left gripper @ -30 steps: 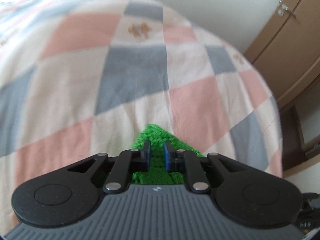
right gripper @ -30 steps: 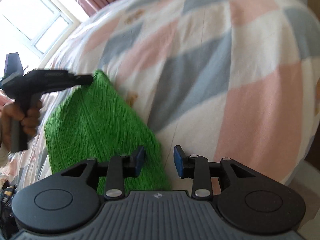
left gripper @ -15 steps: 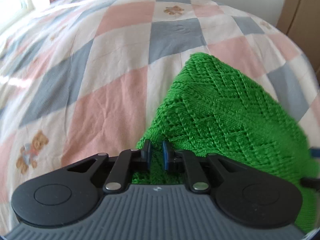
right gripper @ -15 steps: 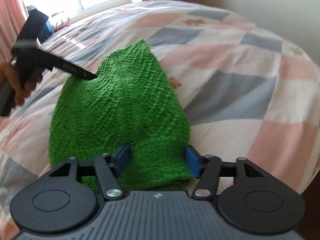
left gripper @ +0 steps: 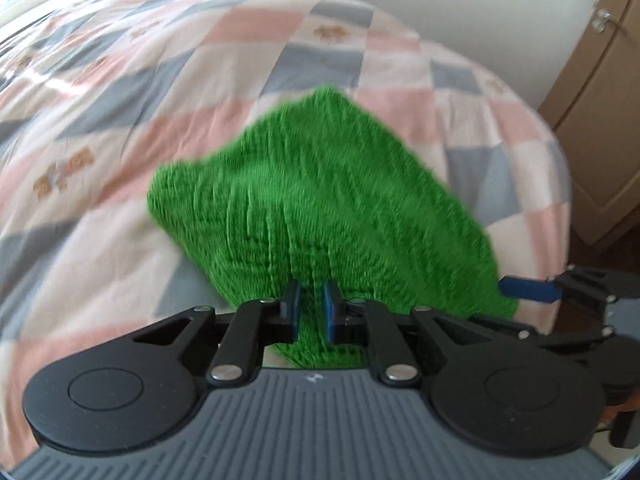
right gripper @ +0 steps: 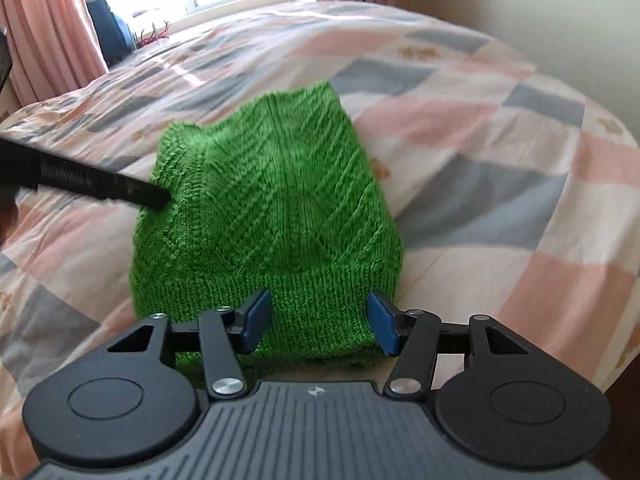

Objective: Fold clothes
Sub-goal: 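Lay the narrowed vest down, open both grippers and pull back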

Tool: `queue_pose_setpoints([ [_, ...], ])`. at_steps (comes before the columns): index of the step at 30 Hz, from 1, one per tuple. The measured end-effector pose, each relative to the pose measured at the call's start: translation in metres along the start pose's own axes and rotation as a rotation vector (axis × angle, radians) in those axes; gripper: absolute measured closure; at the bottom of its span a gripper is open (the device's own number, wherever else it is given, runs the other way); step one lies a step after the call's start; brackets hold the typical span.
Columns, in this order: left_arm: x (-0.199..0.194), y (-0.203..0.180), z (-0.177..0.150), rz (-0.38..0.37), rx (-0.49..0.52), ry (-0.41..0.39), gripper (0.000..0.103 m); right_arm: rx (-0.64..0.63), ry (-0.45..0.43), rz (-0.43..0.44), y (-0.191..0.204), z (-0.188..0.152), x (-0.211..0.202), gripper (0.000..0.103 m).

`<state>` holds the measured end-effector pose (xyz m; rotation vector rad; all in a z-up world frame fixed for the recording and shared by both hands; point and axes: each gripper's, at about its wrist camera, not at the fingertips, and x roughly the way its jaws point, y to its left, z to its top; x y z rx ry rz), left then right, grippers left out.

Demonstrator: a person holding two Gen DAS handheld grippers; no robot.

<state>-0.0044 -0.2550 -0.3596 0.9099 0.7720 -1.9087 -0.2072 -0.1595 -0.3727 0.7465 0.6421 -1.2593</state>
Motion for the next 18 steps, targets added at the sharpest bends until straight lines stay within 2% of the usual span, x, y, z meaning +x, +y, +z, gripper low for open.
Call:
queue_pose_setpoints([
  [4,0.011,0.005,-0.009,0.008,-0.071,-0.006,0.092,0.005,0.011,-0.001,-0.002,-0.003,0.007,0.046],
  [7,-0.003,0.003,-0.008,0.039,-0.088,-0.001,0.091,0.054,0.001,-0.005,-0.002,0.0,-0.006,0.046],
  [11,-0.037,-0.002,-0.016,0.095,-0.161,0.047,0.09,0.121,-0.014,-0.018,0.007,-0.007,-0.039,0.046],
  [15,-0.08,-0.013,-0.037,0.153,-0.197,0.11,0.075,0.188,0.021,-0.03,0.026,-0.02,-0.073,0.046],
  [18,-0.12,-0.029,-0.054,0.193,-0.18,0.129,0.07,0.21,0.03,-0.038,0.045,-0.024,-0.108,0.043],
])
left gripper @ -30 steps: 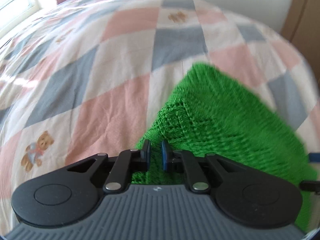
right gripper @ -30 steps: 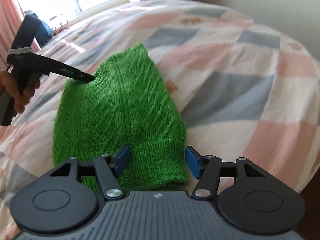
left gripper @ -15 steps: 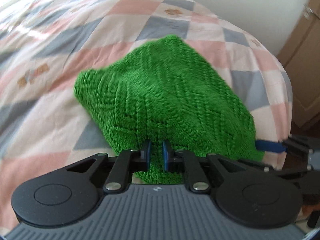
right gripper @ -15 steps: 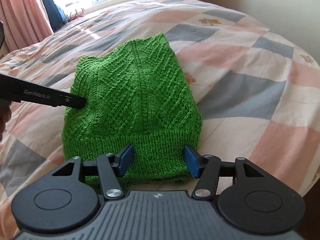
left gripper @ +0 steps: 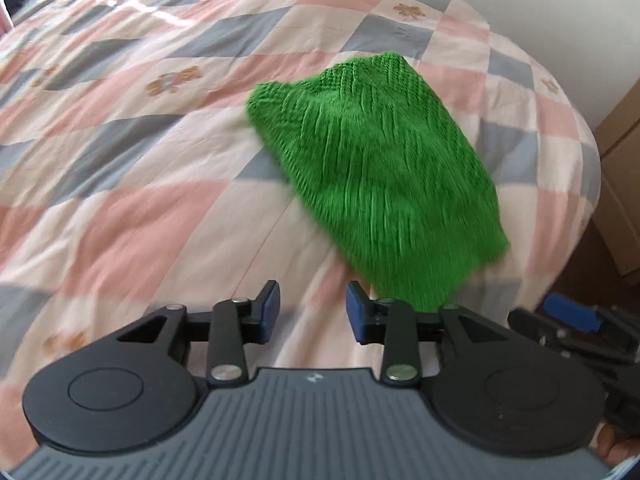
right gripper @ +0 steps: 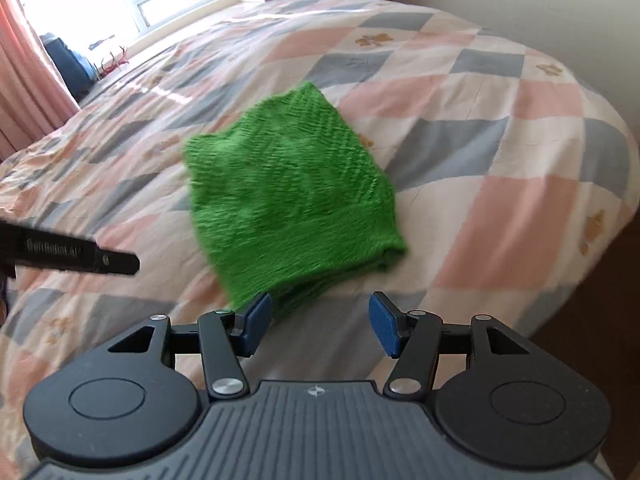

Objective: Fold clothes
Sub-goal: 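Lay the narrowed vest down, open both grippers and pull back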

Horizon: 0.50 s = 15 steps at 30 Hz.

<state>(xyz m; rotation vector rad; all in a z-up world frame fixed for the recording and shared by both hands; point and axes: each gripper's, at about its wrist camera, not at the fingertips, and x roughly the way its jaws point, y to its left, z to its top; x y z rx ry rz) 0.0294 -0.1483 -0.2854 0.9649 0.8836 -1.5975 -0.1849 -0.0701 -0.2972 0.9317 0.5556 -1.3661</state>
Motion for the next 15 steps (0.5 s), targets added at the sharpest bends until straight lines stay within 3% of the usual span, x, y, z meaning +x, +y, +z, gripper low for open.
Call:
queue_pose_setpoints([
  [4,-0.056,-0.006,-0.029,0.019,0.024,-0.007,0.061,0.026,-0.011,0.013,0.02,-0.006,-0.053,0.035],
  [9,-0.118,-0.013,-0.056,0.029,0.023,-0.04,0.054,0.038,-0.016,0.021,0.04,-0.01,-0.11,0.016],
  [12,-0.148,-0.015,-0.066,0.012,0.015,-0.043,0.052,0.037,-0.006,0.001,0.048,-0.016,-0.131,0.015],
  [15,-0.175,-0.017,-0.076,0.008,0.027,-0.061,0.041,0.055,0.025,-0.026,0.056,-0.017,-0.147,0.012],
])
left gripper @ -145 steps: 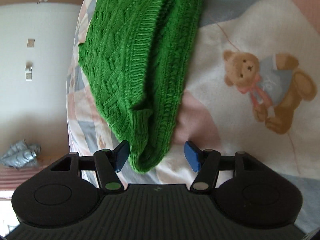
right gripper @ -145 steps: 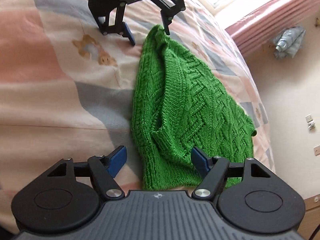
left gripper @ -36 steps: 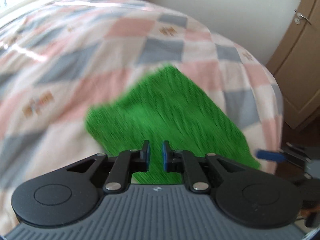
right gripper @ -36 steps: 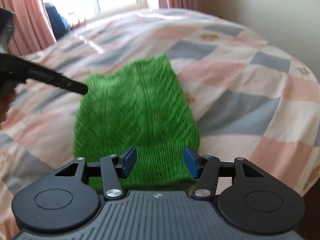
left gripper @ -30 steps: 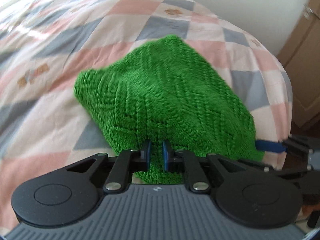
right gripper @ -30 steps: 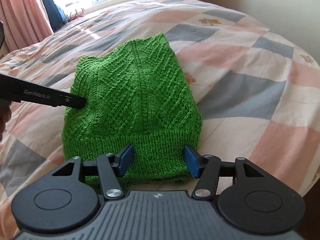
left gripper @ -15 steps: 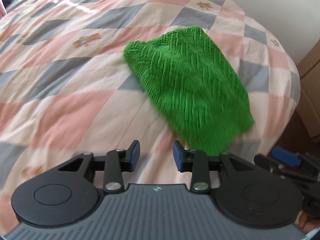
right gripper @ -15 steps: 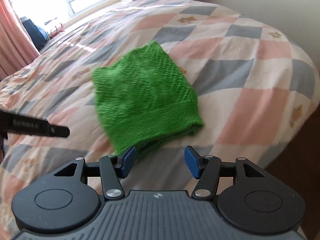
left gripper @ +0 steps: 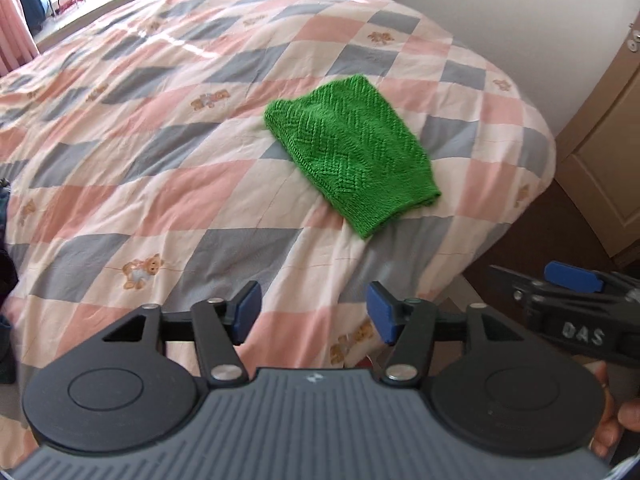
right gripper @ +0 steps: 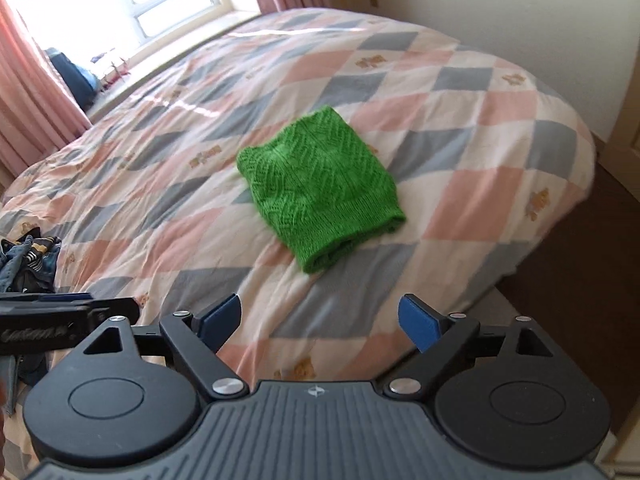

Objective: Fold clothes
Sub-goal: 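Lay the narrowed vest down, open both grippers and pull back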

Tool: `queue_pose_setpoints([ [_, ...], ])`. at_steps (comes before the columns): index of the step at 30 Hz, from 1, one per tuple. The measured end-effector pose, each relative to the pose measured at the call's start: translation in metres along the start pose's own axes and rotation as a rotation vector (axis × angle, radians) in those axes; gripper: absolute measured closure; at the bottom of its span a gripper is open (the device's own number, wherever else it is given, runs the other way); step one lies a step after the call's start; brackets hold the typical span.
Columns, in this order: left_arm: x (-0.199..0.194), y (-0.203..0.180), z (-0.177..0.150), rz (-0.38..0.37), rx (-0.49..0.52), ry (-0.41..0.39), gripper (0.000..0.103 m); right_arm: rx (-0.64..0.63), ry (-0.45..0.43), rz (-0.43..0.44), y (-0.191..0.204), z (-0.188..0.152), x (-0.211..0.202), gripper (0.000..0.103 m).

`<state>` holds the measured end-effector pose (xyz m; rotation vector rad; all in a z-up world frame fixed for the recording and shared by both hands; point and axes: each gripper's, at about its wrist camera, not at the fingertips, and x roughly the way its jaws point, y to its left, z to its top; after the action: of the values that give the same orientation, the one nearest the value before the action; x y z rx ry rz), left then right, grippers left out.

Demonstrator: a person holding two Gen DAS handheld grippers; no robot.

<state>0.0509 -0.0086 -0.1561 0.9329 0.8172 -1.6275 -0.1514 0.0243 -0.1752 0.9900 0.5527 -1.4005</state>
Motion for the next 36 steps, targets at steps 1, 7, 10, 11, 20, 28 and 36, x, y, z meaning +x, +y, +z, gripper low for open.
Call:
queue_pose_setpoints([
  [1,-0.008,0.0,-0.003,-0.001,0.003,-0.005,0.04,0.001,0.008,-0.004,0.003,0.001,-0.006,0.012],
  [7,-0.032,0.008,-0.009,0.017,-0.029,-0.012,0.04,-0.064,-0.011,-0.045,0.026,0.013,-0.033,0.006],
  [10,-0.039,0.015,-0.007,0.039,-0.065,-0.019,0.039,-0.113,-0.023,-0.034,0.034,0.023,-0.038,0.005],
  [11,-0.041,0.016,-0.006,0.045,-0.077,-0.023,0.039,-0.13,-0.027,-0.031,0.036,0.027,-0.039,0.005],
  [20,-0.034,0.0,0.016,0.11,-0.191,-0.045,0.038,-0.291,0.005,0.037,0.03,0.059,-0.028,0.004],
  [28,-0.023,-0.055,0.043,0.159,-0.269,-0.057,0.036,-0.428,0.052,0.086,-0.011,0.088,-0.025,0.004],
  [36,-0.027,-0.111,0.05,0.217,-0.34,-0.069,0.032,-0.528,0.085,0.147,-0.052,0.111,-0.027,0.003],
])
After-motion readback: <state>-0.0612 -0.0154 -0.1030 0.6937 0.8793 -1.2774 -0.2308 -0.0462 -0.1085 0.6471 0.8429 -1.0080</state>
